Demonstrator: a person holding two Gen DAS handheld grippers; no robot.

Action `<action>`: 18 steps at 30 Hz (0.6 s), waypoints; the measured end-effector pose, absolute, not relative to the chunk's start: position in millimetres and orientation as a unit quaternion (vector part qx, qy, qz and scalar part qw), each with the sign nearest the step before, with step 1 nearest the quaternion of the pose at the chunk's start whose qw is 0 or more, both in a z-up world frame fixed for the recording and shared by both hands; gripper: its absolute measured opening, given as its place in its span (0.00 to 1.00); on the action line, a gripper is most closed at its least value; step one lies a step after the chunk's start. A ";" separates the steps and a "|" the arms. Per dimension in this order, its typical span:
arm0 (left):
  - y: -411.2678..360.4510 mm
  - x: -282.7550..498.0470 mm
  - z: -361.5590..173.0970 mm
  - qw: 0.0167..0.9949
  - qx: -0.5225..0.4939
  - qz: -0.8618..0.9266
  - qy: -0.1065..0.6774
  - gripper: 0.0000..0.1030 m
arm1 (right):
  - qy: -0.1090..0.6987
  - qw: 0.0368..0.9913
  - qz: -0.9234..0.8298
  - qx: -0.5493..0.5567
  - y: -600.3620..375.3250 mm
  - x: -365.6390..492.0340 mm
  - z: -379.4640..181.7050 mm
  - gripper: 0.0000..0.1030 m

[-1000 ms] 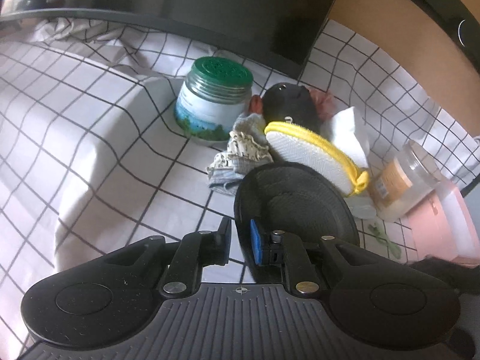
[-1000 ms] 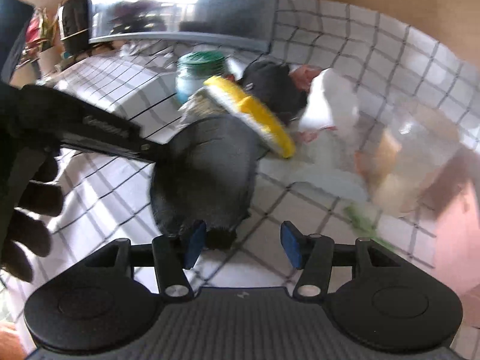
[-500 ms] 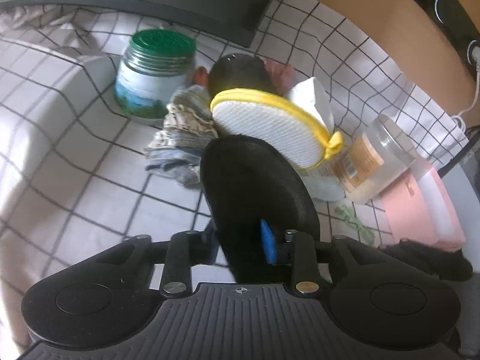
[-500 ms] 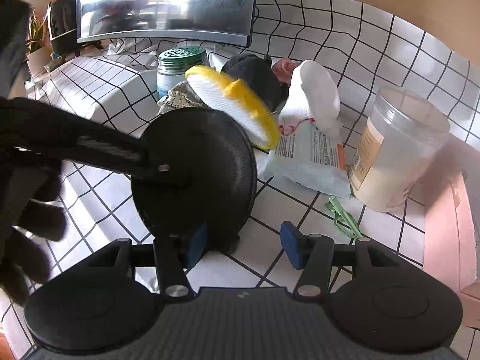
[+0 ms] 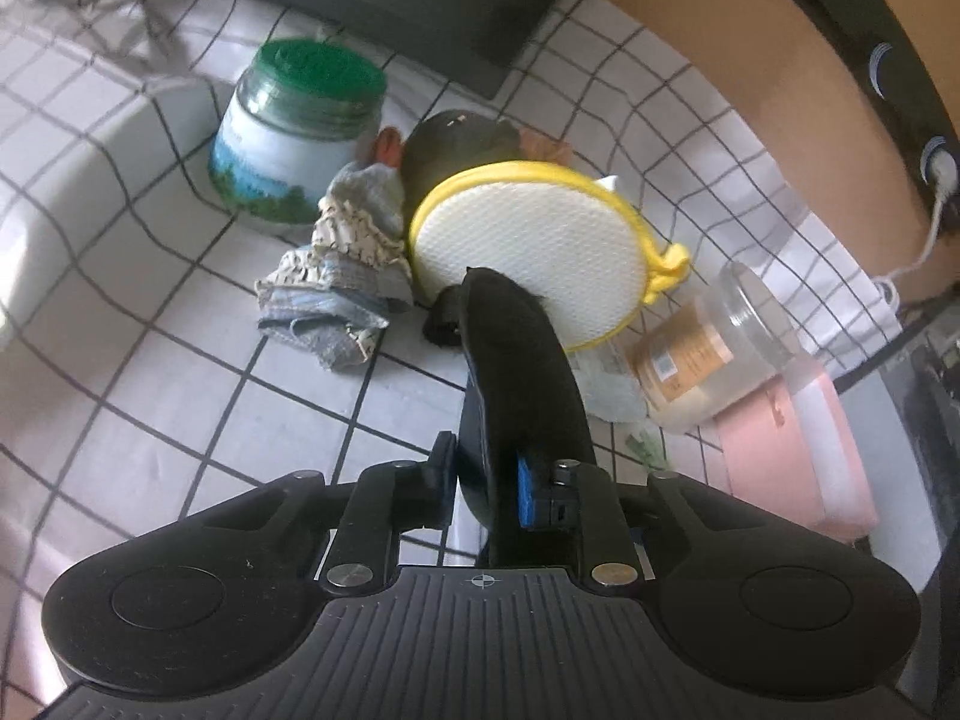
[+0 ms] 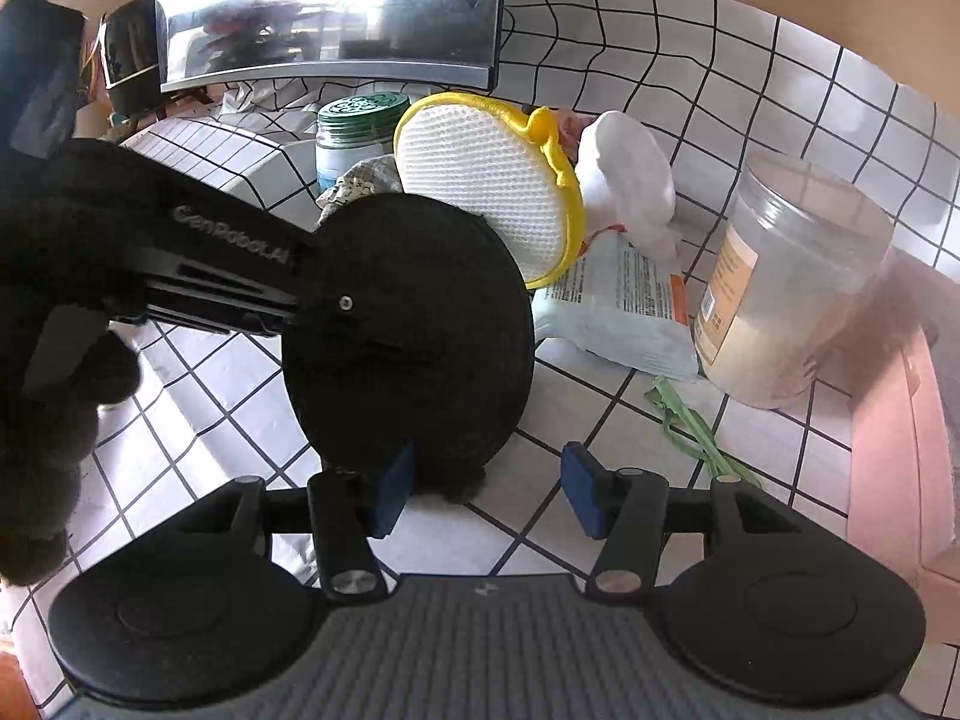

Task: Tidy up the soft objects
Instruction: 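Lift the black pad with the left tool while the right tool grasps the green twist tie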

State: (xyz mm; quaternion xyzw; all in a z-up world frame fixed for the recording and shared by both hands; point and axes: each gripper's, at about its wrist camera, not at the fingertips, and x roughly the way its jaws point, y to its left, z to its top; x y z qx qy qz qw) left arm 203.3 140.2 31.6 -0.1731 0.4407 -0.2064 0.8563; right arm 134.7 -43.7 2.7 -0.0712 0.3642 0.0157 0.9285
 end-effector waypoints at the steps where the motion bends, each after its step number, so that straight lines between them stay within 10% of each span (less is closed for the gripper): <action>1: 140.4 200.2 34.6 0.858 -0.168 -0.209 0.438 0.21 | 0.364 0.929 0.016 -0.073 -42.7 133.9 2.7 0.53; 18: 187.5 163.5 86.0 0.917 -0.083 -0.153 0.358 0.18 | 0.319 0.944 -0.059 -0.053 -86.4 116.6 26.7 0.61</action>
